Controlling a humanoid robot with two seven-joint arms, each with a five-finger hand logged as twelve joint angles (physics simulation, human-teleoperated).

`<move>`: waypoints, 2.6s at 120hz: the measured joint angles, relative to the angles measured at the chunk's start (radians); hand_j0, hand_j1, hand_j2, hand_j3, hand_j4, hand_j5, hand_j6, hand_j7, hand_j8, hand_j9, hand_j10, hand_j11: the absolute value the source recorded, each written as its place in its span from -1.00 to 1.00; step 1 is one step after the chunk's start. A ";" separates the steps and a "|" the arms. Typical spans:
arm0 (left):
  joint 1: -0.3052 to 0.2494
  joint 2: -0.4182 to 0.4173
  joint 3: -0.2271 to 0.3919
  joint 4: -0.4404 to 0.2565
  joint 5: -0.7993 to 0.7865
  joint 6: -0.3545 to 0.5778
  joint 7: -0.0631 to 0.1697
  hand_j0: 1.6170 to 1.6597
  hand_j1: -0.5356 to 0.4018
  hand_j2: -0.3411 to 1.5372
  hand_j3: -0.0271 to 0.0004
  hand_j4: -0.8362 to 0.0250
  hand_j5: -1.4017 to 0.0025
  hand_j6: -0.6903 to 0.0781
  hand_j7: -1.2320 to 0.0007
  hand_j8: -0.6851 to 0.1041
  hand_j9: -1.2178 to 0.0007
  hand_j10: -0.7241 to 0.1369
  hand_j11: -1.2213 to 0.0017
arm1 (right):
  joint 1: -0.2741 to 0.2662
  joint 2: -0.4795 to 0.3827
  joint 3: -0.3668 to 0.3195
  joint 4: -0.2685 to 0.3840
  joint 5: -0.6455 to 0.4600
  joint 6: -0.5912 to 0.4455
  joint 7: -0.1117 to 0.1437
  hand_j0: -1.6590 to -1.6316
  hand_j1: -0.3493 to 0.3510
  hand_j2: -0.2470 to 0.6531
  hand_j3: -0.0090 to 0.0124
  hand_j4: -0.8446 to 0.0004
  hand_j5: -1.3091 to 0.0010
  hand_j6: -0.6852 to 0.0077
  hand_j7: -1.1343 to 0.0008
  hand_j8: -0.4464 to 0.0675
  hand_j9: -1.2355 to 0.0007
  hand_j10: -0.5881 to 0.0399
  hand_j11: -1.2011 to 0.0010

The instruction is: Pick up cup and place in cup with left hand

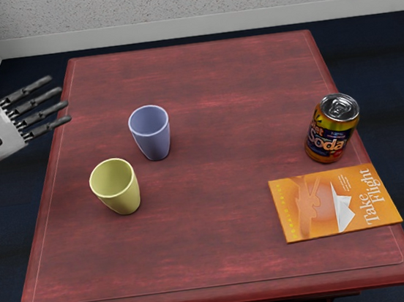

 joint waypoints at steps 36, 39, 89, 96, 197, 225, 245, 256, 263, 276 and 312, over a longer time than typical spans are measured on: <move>-0.203 -0.023 0.004 -0.001 0.320 0.000 0.000 0.92 0.85 -0.63 0.97 0.92 0.97 0.77 0.97 0.71 0.97 0.66 0.97 | -0.010 0.000 -0.002 -0.001 0.000 0.000 0.000 -0.93 -1.00 -0.45 -0.16 1.00 1.00 0.98 1.00 0.74 1.00 0.87 1.00; -0.237 -0.031 0.009 -0.001 0.379 0.000 0.000 0.92 0.85 -0.63 0.97 0.92 0.97 0.77 0.97 0.71 0.97 0.66 0.97 | -0.010 0.000 -0.002 -0.001 -0.001 0.000 0.000 -0.93 -1.00 -0.45 -0.16 1.00 1.00 0.98 1.00 0.74 1.00 0.87 1.00; -0.746 -0.188 0.506 -0.017 1.019 0.055 0.000 0.92 0.84 -0.63 0.97 0.90 0.96 0.74 0.96 0.69 0.96 0.64 0.96 | -0.012 0.000 -0.003 -0.001 0.000 0.000 0.000 -0.93 -1.00 -0.45 -0.16 1.00 1.00 0.98 1.00 0.74 1.00 0.87 1.00; -0.806 -0.203 0.598 -0.018 1.062 0.136 0.000 0.92 0.83 -0.63 0.97 0.89 0.96 0.74 0.95 0.68 0.95 0.63 0.95 | -0.012 0.000 -0.003 -0.001 0.000 0.000 0.000 -0.93 -1.00 -0.45 -0.16 1.00 1.00 0.98 1.00 0.74 1.00 0.87 1.00; -0.891 -0.381 0.983 -0.005 1.233 0.563 0.000 0.92 0.48 -0.60 0.97 0.56 0.70 0.37 0.66 0.32 0.65 0.30 0.65 | -0.012 0.000 -0.003 -0.001 0.000 0.000 0.000 -0.93 -1.00 -0.45 -0.16 1.00 1.00 0.98 1.00 0.74 1.00 0.87 1.00; -0.890 -0.410 0.987 0.032 1.289 0.607 0.000 0.92 0.40 -0.59 0.97 0.49 0.64 0.29 0.59 0.24 0.59 0.23 0.59 | -0.012 0.000 -0.003 -0.001 0.000 0.000 0.000 -0.93 -1.00 -0.45 -0.16 1.00 1.00 0.98 1.00 0.74 1.00 0.87 1.00; -0.885 -0.420 1.002 0.039 1.299 0.617 0.000 0.92 0.35 -0.59 0.97 0.44 0.60 0.24 0.55 0.19 0.55 0.18 0.55 | -0.012 0.000 -0.003 -0.001 -0.001 0.000 0.000 -0.93 -1.00 -0.45 -0.16 1.00 1.00 0.98 1.00 0.74 1.00 0.87 1.00; -0.888 -0.420 1.015 0.040 1.301 0.625 0.000 0.92 0.29 -0.59 0.97 0.39 0.56 0.18 0.51 0.14 0.50 0.14 0.50 | -0.012 0.000 -0.003 -0.001 -0.001 0.000 0.000 -0.93 -1.00 -0.45 -0.16 1.00 1.00 0.98 1.00 0.74 1.00 0.87 1.00; -0.888 -0.420 1.019 0.040 1.301 0.627 0.000 0.92 0.25 -0.58 0.97 0.35 0.53 0.13 0.47 0.09 0.46 0.09 0.46 | -0.012 0.000 -0.003 -0.001 0.000 0.000 0.000 -0.93 -1.00 -0.45 -0.16 1.00 1.00 0.98 1.00 0.74 1.00 0.87 1.00; -0.885 -0.420 1.022 0.040 1.301 0.627 0.000 0.87 0.16 -0.61 0.97 0.29 0.46 0.06 0.38 0.02 0.37 0.03 0.37 | -0.012 0.000 -0.003 -0.001 0.000 0.000 0.000 -0.93 -1.00 -0.45 -0.16 1.00 1.00 0.98 1.00 0.74 1.00 0.87 1.00; -0.888 -0.420 1.045 0.039 1.302 0.627 0.000 0.80 -0.14 -0.66 0.97 0.14 0.32 -0.11 0.22 -0.14 0.21 -0.12 0.21 | -0.012 0.000 -0.003 -0.001 0.000 0.000 0.000 -0.93 -1.00 -0.45 -0.16 1.00 1.00 0.98 1.00 0.74 1.00 0.87 1.00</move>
